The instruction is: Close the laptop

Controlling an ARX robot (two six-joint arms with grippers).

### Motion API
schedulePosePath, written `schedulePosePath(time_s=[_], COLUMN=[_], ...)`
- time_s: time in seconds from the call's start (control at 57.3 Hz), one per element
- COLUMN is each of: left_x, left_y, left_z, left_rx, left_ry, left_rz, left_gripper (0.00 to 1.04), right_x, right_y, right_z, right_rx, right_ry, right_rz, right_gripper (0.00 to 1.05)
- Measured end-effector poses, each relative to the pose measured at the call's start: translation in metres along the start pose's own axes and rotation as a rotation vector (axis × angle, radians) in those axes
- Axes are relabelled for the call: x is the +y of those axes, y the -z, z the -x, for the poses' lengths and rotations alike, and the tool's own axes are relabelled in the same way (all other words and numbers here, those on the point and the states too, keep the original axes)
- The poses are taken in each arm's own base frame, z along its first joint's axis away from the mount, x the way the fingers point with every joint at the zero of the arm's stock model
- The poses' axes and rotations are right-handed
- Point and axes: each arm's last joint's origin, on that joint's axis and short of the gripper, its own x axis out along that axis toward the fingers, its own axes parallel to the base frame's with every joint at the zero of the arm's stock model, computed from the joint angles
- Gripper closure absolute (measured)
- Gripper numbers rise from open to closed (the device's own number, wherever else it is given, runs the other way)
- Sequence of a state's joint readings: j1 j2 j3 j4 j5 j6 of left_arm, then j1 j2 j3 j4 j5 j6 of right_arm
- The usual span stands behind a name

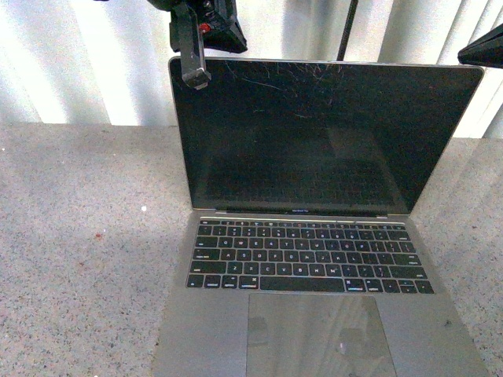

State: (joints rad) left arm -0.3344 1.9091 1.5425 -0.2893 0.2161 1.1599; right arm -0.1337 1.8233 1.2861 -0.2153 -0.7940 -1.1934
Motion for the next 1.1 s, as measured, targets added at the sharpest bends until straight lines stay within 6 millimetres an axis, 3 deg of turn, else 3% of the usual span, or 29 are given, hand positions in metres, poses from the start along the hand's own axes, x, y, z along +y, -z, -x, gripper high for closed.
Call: schedulePosePath(time_s=[0.681,1.099], left_x=[-0.014,-0.025], left_y=[0.002,0.001], left_z=[-0.004,0.007], left_rx=[0.002,0.004], left_ry=[0.057,0.102], left_rz=[-0.004,-0.008], left_gripper=[1.01,1.01], right_x=[0.017,0.037], right_y=[-0.001,-0.011], right_z=[-0.012,-0.021], right_rx=[-0.005,0.001], right_ry=[-0.071,-0.133], right_rz=[-0.048,-0.087], right_gripper=[1.02,1.02])
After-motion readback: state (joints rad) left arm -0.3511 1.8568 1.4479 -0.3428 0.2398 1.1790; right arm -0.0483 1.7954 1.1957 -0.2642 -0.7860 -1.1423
